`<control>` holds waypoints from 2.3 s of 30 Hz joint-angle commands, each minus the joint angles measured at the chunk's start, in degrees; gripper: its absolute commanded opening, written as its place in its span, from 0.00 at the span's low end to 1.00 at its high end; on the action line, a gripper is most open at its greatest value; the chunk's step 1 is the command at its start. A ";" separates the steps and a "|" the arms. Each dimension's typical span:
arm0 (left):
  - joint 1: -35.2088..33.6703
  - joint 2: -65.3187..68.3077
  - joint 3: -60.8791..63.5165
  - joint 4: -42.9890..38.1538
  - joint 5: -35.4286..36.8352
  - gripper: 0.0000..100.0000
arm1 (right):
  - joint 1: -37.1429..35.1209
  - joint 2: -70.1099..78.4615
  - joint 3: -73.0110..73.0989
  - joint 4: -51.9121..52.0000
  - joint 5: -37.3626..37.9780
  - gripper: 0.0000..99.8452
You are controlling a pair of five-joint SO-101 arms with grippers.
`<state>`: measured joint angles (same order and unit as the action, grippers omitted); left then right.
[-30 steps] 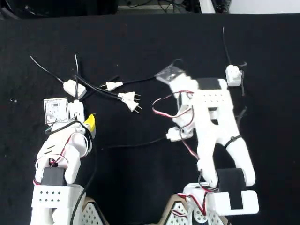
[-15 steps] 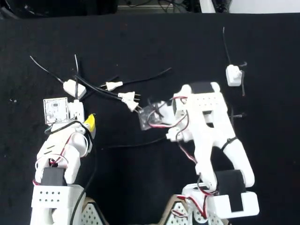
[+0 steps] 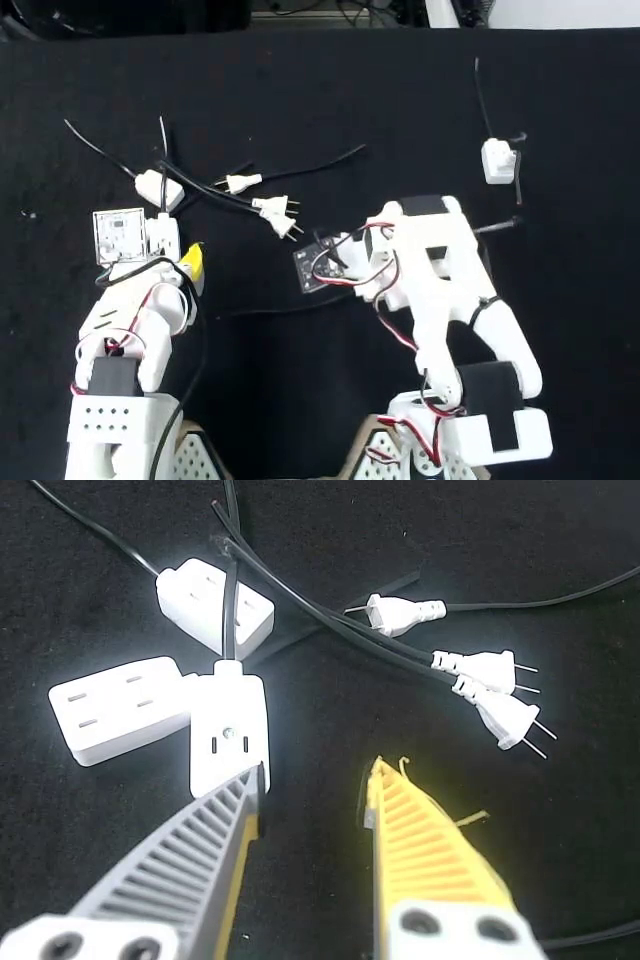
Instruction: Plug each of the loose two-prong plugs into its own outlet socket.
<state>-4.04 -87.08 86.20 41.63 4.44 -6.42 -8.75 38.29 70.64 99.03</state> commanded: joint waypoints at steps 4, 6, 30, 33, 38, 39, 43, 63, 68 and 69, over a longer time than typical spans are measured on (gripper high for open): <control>0.04 -0.44 -0.13 -0.35 -0.09 0.18 | -0.53 -2.68 -0.13 -1.58 0.62 0.23; 0.04 -0.44 -0.13 -0.35 -0.09 0.18 | -0.62 -2.68 -0.04 -1.58 0.62 0.23; 0.13 -0.44 -0.13 -0.53 -0.09 0.18 | 4.48 9.01 -15.52 5.45 -20.92 0.03; 0.13 -0.44 -0.04 -0.53 -0.09 0.18 | 6.07 9.01 -17.89 7.03 -27.34 0.01; 0.13 -0.44 -0.04 -0.53 -0.09 0.18 | 6.42 9.10 -18.24 9.05 -27.78 0.01; 0.13 -0.44 -0.04 -0.53 -0.09 0.18 | 6.42 9.10 -18.42 9.05 -27.78 0.01; 0.13 -0.44 -0.04 -0.53 -0.09 0.18 | 5.01 9.01 -18.59 10.73 -27.43 0.08; 0.13 -0.44 -0.04 -0.35 -0.09 0.18 | 3.96 -15.25 16.04 -6.33 -5.89 0.10; 0.13 -0.44 -0.04 -0.62 -0.09 0.18 | 4.75 -15.25 16.84 -14.07 -11.87 0.10; 0.13 -0.44 -0.04 -0.62 -0.09 0.18 | 4.75 -15.25 16.84 -15.91 -13.45 0.10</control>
<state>-4.04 -87.08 86.90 41.63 4.44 -3.08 -23.08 55.16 59.65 89.71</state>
